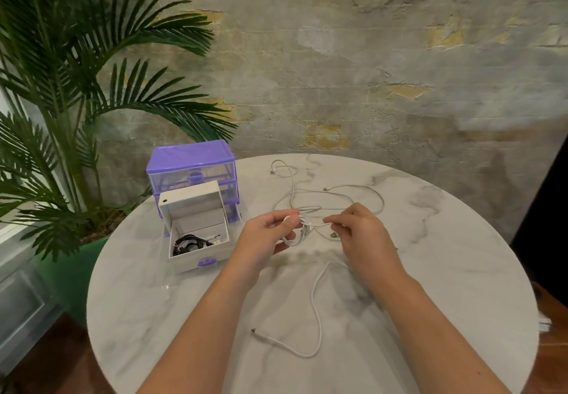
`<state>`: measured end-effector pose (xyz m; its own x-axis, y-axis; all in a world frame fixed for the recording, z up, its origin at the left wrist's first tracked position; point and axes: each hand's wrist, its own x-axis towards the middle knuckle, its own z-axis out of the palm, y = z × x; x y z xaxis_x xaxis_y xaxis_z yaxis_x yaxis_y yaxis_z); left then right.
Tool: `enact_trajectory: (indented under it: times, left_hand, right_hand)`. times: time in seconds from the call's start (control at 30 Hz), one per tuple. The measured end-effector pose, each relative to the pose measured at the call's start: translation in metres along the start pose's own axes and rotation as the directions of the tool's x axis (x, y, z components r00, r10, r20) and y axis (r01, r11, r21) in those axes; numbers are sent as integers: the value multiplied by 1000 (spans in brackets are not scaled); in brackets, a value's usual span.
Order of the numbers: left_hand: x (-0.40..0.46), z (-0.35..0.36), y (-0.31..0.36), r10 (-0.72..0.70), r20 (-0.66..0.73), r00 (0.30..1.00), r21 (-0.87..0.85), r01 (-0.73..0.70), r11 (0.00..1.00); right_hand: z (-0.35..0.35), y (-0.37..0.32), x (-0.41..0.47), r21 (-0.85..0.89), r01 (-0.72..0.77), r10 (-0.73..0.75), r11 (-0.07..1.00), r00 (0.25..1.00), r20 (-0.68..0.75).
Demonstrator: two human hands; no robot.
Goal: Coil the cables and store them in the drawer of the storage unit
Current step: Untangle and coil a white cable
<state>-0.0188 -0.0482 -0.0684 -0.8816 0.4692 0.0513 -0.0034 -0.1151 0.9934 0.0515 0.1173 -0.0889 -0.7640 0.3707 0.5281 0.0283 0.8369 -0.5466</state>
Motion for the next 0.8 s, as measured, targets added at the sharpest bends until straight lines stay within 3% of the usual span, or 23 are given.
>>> enact_trajectory:
  times: [0.13, 0.23, 0.3, 0.37, 0.53, 0.8]
  left_hand:
    - [-1, 0, -2, -21, 24, 1000, 40, 20, 999]
    - [-1, -1, -3, -42, 40, 998, 25, 41, 999]
    - [-1, -1, -2, -47, 51, 998, -4, 47, 999]
    - [-2, -2, -1, -52, 64, 997, -27, 54, 998]
    - [-4, 0, 0, -66, 82, 994, -39, 69, 997]
    - [-2, 1, -1, -50, 65, 997, -103, 57, 993]
  right_hand:
    - [-6, -12, 0, 332, -61, 103, 941, 989, -109]
    - [-9, -23, 0, 655, -202, 254, 728, 967, 16]
    - [-10, -27, -1, 755, -278, 304, 594, 946, 110]
    - [-11, -28, -1, 774, -327, 318, 542, 932, 171]
    - [-14, -28, -4, 705, -373, 279, 603, 927, 252]
    - [-13, -35, -8, 719, -406, 129, 564, 903, 409]
